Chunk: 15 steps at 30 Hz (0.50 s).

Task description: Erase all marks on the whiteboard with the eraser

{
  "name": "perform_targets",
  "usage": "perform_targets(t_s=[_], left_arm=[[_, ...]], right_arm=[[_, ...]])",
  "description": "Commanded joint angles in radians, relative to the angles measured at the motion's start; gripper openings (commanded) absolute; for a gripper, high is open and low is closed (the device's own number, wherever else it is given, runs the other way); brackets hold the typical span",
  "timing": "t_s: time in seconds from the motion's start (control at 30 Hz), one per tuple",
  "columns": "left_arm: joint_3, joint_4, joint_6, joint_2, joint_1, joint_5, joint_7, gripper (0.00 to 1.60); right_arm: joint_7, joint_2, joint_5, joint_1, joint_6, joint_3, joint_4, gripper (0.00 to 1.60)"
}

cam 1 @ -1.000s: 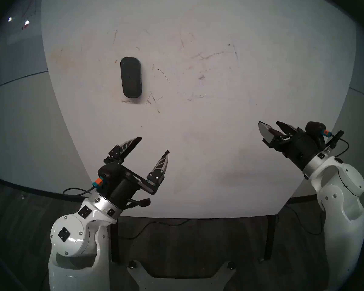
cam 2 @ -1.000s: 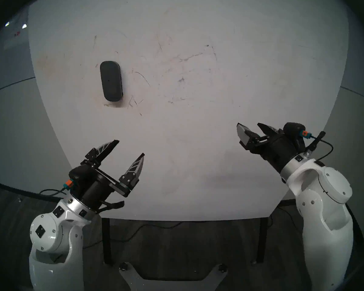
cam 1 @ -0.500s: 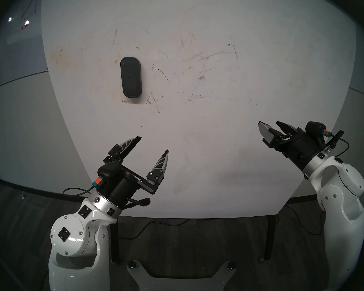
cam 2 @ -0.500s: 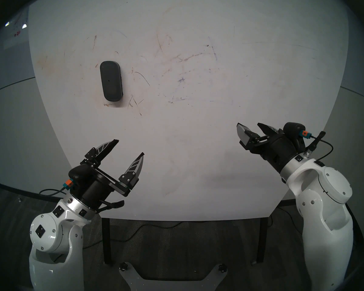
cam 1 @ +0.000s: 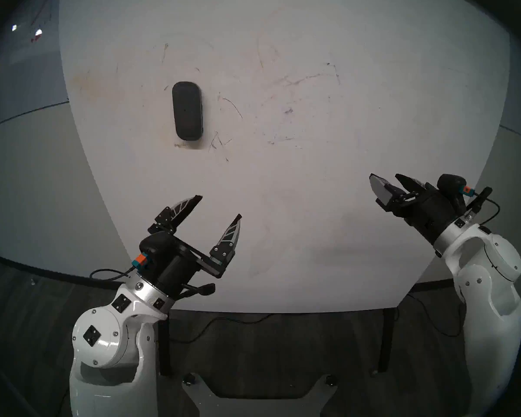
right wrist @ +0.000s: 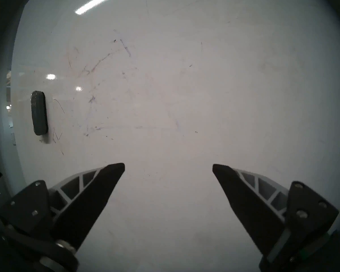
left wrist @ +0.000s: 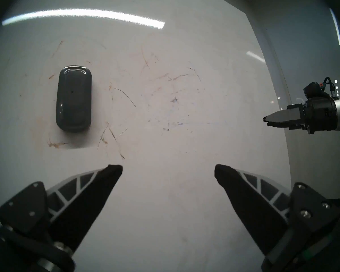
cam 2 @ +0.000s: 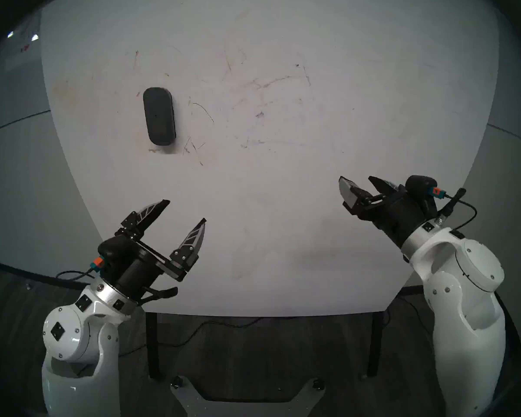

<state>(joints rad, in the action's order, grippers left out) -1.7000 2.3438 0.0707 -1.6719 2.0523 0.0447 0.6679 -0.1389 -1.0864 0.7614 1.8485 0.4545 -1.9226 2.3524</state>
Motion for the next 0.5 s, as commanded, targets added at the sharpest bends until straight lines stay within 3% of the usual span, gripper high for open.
perform_targets(t_s=[0.0, 0.47], left_arm=[[0.000, 0.023, 0.002, -0.001, 0.000, 0.003, 0.001, 1.60], [0.000, 0.023, 0.002, -0.001, 0.000, 0.003, 0.001, 1.60]], right_arm=[[0.000, 0.003, 0.000, -0.008, -0.001, 0.000, 0.018, 1.60], [0.000, 0.003, 0.000, -0.008, -0.001, 0.000, 0.018, 1.60]])
